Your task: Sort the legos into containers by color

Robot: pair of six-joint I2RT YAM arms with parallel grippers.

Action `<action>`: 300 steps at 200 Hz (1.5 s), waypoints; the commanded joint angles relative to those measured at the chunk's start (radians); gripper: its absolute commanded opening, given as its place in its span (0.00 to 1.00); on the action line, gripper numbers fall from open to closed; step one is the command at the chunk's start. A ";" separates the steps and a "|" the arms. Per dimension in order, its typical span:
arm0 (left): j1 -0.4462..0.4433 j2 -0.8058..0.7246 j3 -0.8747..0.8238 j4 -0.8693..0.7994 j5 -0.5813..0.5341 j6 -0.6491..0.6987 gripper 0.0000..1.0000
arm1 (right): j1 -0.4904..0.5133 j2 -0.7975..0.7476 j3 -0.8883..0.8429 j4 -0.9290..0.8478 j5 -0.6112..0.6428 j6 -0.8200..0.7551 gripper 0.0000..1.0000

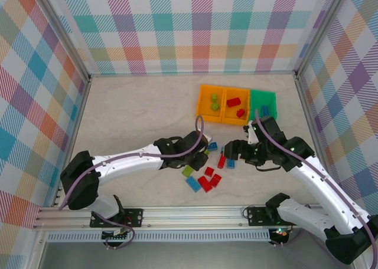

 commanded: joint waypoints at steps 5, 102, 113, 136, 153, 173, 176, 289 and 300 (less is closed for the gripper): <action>0.084 0.075 0.173 0.014 -0.043 -0.036 0.22 | 0.002 -0.018 0.022 0.030 0.087 0.048 0.78; 0.316 0.817 1.074 -0.067 -0.107 0.043 0.33 | 0.002 0.070 0.057 0.072 0.104 0.049 0.78; 0.322 0.860 1.139 -0.092 -0.112 0.039 0.42 | 0.002 0.077 0.063 0.074 0.107 0.050 0.78; 0.325 0.894 1.198 -0.108 -0.104 0.029 0.50 | 0.002 0.077 0.064 0.074 0.107 0.064 0.78; 0.325 0.877 1.192 -0.102 -0.102 0.025 0.55 | 0.002 0.062 0.057 0.071 0.111 0.075 0.79; 0.326 0.837 1.178 -0.114 -0.093 0.016 0.55 | 0.002 0.043 0.050 0.063 0.122 0.082 0.78; 0.326 0.823 1.169 -0.112 -0.088 0.015 0.55 | 0.002 0.042 0.050 0.062 0.123 0.082 0.79; 0.282 -0.367 0.020 0.194 0.196 0.416 0.57 | 0.031 0.320 0.057 0.044 0.305 0.079 0.80; 0.269 -0.440 -0.034 0.144 0.228 0.484 0.63 | 0.028 0.364 0.042 0.027 0.368 0.101 0.78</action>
